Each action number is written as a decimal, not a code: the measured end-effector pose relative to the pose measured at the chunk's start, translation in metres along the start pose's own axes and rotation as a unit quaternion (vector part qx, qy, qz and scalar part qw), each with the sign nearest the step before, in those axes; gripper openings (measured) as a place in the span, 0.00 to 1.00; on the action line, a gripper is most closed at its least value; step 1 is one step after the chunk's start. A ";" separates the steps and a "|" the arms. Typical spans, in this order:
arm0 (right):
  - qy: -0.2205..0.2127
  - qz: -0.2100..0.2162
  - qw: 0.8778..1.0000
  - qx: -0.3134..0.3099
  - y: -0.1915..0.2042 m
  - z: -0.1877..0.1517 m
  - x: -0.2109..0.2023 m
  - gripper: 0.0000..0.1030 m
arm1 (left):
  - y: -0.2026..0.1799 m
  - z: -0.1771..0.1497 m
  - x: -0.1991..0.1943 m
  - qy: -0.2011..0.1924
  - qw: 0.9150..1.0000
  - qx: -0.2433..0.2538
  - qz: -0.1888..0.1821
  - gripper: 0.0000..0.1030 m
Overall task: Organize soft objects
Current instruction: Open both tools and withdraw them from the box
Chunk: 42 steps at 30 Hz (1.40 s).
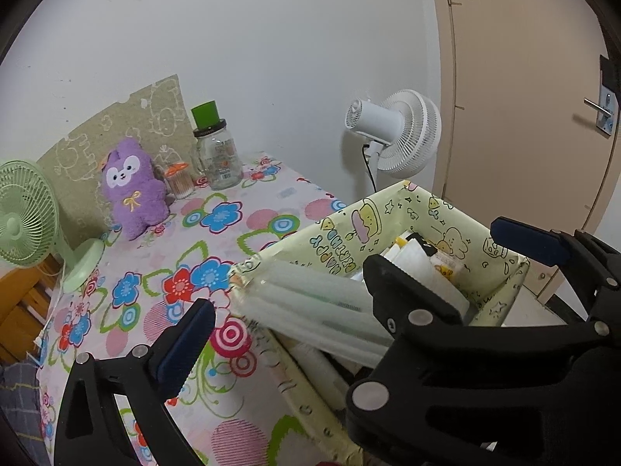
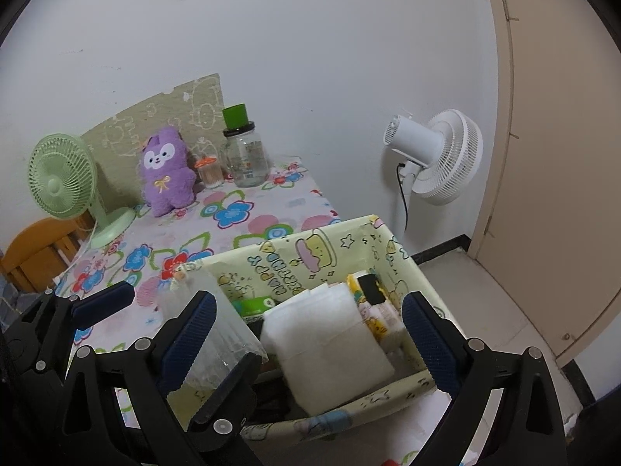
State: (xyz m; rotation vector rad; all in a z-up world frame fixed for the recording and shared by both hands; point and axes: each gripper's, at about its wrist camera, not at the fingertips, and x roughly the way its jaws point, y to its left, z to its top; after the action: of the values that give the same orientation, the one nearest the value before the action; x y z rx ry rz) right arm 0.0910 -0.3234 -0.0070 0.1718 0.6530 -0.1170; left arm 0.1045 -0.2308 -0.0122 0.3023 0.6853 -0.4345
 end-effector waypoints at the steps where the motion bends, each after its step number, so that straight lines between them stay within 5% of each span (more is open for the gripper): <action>1: -0.001 0.001 1.000 -0.001 0.002 -0.001 -0.001 0.95 | 0.002 -0.002 -0.002 -0.001 1.000 -0.001 0.001 1.00; 42: -0.058 0.069 0.992 -0.086 0.136 -0.031 -0.084 0.95 | 0.118 -0.080 -0.121 -0.055 0.988 -0.101 0.100 1.00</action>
State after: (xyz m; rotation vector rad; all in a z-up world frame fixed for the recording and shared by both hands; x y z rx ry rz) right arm 0.0284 -0.1793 0.0367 0.0440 0.5300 0.0628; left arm 0.0341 -0.0609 0.0240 0.1525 0.5800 -0.1867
